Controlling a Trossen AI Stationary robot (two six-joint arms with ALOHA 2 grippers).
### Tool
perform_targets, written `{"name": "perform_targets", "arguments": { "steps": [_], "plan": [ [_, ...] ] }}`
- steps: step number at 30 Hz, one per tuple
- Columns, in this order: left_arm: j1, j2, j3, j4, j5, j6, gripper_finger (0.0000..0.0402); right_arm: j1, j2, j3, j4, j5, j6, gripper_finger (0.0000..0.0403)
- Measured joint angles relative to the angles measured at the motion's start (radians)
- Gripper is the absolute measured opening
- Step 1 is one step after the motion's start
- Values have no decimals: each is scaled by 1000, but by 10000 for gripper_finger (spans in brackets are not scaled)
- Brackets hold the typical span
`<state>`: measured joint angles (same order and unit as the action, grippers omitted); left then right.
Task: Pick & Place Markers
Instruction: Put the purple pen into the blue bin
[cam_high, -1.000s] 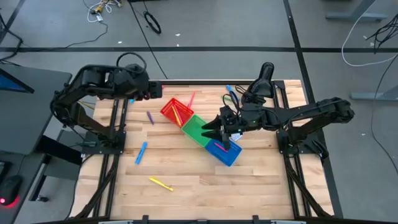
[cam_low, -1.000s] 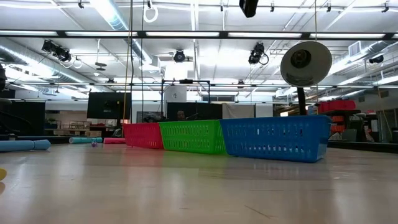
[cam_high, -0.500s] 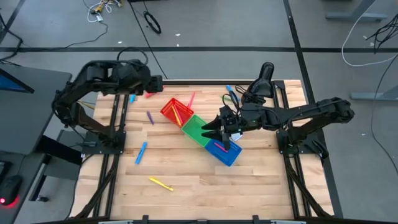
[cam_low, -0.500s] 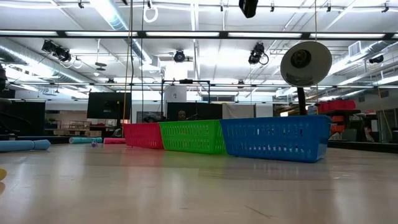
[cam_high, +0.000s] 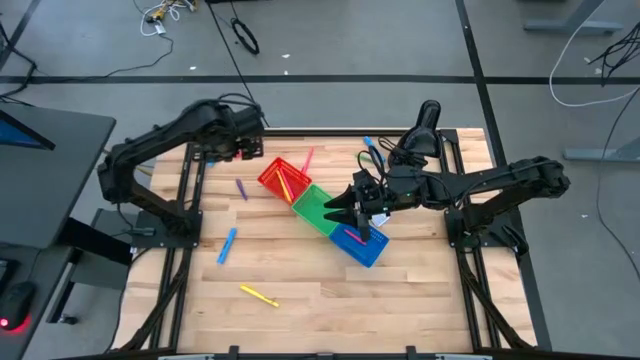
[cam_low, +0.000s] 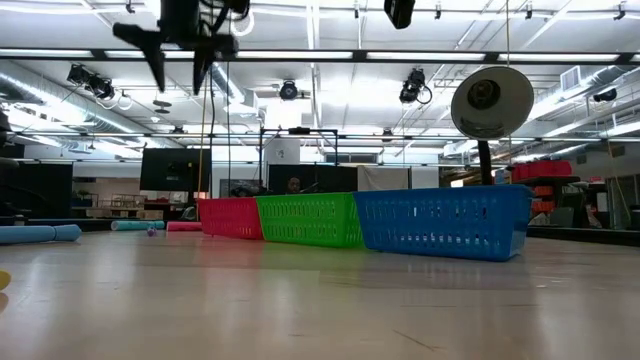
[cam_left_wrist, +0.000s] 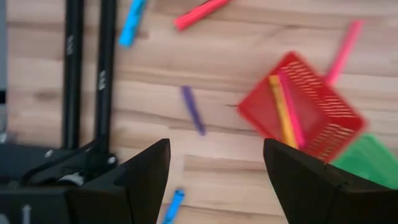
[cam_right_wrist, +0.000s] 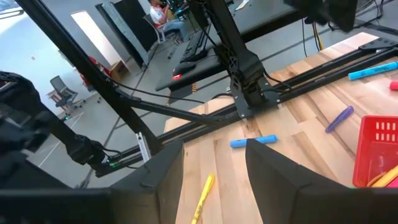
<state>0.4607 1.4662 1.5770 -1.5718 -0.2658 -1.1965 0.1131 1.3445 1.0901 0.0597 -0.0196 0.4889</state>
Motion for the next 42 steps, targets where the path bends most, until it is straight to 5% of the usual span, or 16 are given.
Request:
{"name": "perform_targets", "arguments": {
  "steps": [21, 42],
  "plan": [
    [158, -1, -256, 68, 28, -46, 265, 0, 0, 0, -1, -26, 0, 172],
    [256, 0, -677, 646, 64, -108, 265, 3, 0, 0, -26, -52, 0, 172]
  ]
}}
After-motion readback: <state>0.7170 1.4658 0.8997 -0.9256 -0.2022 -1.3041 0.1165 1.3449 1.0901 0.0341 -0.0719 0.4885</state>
